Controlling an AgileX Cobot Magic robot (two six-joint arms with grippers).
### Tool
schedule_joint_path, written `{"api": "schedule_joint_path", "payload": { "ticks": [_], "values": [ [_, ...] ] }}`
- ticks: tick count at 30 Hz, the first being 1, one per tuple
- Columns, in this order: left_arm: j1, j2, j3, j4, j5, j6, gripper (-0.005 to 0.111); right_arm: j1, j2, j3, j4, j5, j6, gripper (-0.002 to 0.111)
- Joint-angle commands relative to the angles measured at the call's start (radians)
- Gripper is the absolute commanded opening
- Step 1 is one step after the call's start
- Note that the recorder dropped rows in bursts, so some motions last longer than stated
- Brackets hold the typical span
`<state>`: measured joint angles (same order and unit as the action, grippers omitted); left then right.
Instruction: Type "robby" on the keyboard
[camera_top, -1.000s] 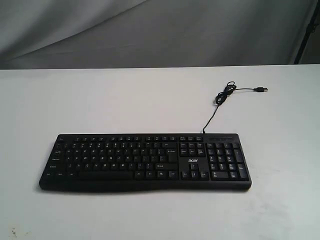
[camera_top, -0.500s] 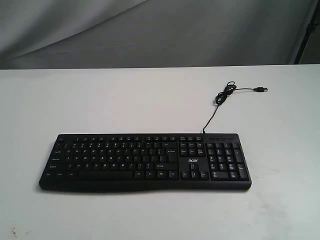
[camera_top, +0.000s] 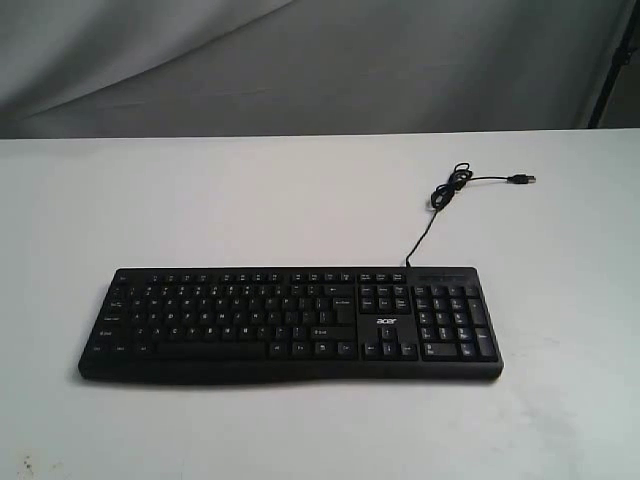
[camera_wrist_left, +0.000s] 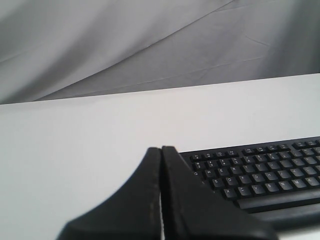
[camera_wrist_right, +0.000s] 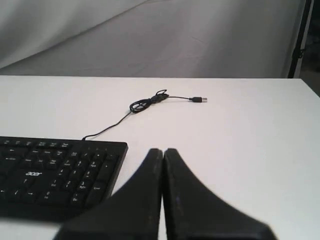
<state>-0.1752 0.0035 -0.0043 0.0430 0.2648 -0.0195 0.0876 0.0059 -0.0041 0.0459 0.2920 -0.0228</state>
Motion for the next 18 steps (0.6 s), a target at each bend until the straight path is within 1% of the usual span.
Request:
{"api": "schedule_joint_path", "payload": {
  "ticks": [1, 18],
  "values": [
    [-0.006, -0.003, 0.004, 0.005, -0.006, -0.003, 0.0, -0.007, -0.006, 0.004, -0.017, 0.043, 0.005, 0.0],
    [-0.006, -0.003, 0.004, 0.005, -0.006, -0.003, 0.0, -0.007, -0.006, 0.004, -0.01, 0.042, 0.007, 0.0]
  ]
}}
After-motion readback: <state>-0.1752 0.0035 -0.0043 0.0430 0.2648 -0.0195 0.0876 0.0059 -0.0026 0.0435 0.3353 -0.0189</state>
